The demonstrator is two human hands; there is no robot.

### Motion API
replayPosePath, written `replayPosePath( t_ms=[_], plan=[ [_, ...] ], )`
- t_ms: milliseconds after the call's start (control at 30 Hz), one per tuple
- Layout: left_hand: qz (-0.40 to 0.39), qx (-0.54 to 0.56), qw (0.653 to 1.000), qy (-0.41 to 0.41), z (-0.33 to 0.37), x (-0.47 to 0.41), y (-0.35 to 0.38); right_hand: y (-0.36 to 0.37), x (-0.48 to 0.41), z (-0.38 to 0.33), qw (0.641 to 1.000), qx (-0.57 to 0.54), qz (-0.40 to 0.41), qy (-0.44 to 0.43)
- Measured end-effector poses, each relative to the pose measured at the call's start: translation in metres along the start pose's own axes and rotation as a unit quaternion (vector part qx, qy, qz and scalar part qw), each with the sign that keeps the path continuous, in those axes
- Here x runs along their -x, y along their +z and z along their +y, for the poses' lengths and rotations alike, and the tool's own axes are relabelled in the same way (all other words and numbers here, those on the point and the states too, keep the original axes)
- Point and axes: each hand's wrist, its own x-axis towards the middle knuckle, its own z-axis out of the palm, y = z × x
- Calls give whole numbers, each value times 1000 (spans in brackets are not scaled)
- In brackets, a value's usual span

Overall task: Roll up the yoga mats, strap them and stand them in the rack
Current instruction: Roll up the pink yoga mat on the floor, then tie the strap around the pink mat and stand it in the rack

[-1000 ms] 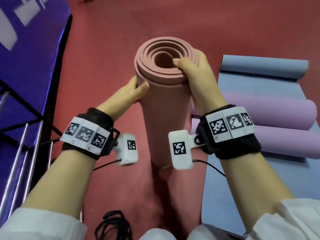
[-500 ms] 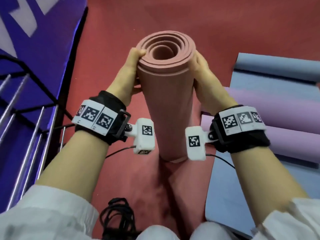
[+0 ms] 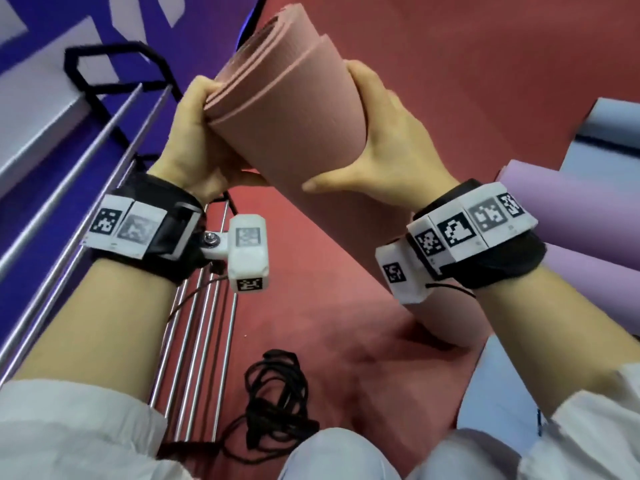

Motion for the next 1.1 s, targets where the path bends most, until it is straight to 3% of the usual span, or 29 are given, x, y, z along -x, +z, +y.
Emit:
replayPosePath(
  t_ms=[133, 267, 400, 533, 600, 667, 800, 967, 1100],
  plan=[
    [44, 119, 989, -79, -60, 5, -12, 23, 1, 4, 992, 73, -103, 21],
    [66, 266, 945, -179, -165, 11, -8, 68, 31, 41, 964, 130, -221, 66],
    [90, 317, 914, -237, -259, 23, 5, 118, 72, 86, 929, 113, -330, 127],
    [130, 347, 896, -245, -308, 31, 9, 155, 88, 107, 908, 91, -377, 162],
    [144, 345, 895, -243, -328, 33, 4, 172, 81, 107, 907, 100, -395, 110],
    [147, 358, 888, -246, -345, 33, -2, 186, 72, 97, 905, 125, -407, -3],
    [166, 349, 888, -249, -369, 40, -13, 226, 69, 67, 852, 227, -441, -167],
    [203, 364, 866, -277, -398, 60, -16, 273, 82, 67, 858, 227, -426, -175],
    [174, 397, 853, -291, -423, 76, -9, 300, 91, 73, 832, 233, -484, -136]
  ],
)
